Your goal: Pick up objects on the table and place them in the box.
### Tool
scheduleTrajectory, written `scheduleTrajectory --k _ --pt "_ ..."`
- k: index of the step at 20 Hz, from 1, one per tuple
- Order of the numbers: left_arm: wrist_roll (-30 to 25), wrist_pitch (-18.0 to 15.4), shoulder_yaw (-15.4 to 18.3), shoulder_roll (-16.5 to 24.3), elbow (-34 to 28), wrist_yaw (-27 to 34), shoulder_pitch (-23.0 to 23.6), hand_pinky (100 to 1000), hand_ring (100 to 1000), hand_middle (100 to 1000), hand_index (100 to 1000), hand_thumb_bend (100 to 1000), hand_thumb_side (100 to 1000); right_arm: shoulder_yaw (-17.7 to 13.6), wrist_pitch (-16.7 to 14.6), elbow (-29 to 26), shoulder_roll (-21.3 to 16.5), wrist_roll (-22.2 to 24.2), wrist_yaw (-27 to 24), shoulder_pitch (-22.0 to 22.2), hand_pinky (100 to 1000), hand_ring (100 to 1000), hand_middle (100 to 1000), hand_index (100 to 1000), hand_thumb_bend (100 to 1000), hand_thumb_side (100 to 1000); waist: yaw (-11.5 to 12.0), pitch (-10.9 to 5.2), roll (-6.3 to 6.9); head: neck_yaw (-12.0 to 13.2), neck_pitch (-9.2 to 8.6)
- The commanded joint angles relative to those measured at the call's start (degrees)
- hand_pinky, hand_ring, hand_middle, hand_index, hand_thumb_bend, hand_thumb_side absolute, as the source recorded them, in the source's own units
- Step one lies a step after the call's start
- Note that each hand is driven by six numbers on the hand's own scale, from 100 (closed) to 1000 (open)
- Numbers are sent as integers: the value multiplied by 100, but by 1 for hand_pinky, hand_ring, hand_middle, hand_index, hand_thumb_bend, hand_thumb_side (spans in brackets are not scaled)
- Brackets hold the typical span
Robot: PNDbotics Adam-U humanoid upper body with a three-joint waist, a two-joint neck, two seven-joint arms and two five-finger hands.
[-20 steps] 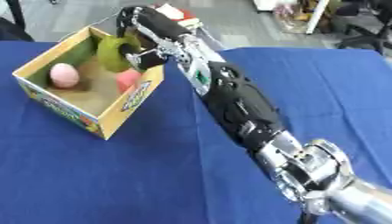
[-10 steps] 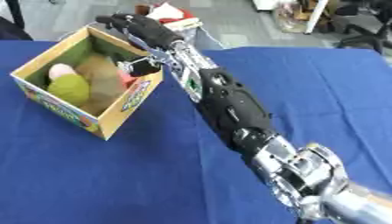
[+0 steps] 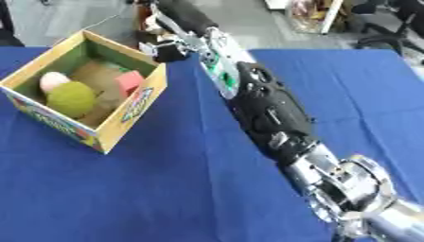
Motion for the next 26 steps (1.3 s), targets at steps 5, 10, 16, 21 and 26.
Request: scheduleTrajectory --k 5,10,16,21,26 --pt "223 65 198 181 28 -214 115 459 619 591 743 285 371 249 -9 -1206 -593 -491 -721 534 847 796 752 872 100 169 -337 -144 63 520 208" --pt "356 144 296 203 136 -402 271 471 637 605 744 276 370 292 37 -2028 -821 -661 -1227 1327 855 796 748 866 100 282 -722 -212 119 998 409" --pt "408 166 350 209 177 -514 419 459 623 591 740 277 378 179 378 -2927 -814 -351 -1780 2226 864 798 746 861 100 434 -1025 -293 175 1413 604" --pt "432 167 377 217 201 -543 536 459 623 592 739 275 380 44 615 -3695 -671 -9 -2324 3095 863 793 738 843 100 461 -1204 -379 202 1643 718" --pt "307 130 286 212 265 -546 631 471 631 601 742 276 382 -241 751 -4903 -710 1106 -4100 4565 853 781 720 838 100 461 -1249 -486 204 1735 836"
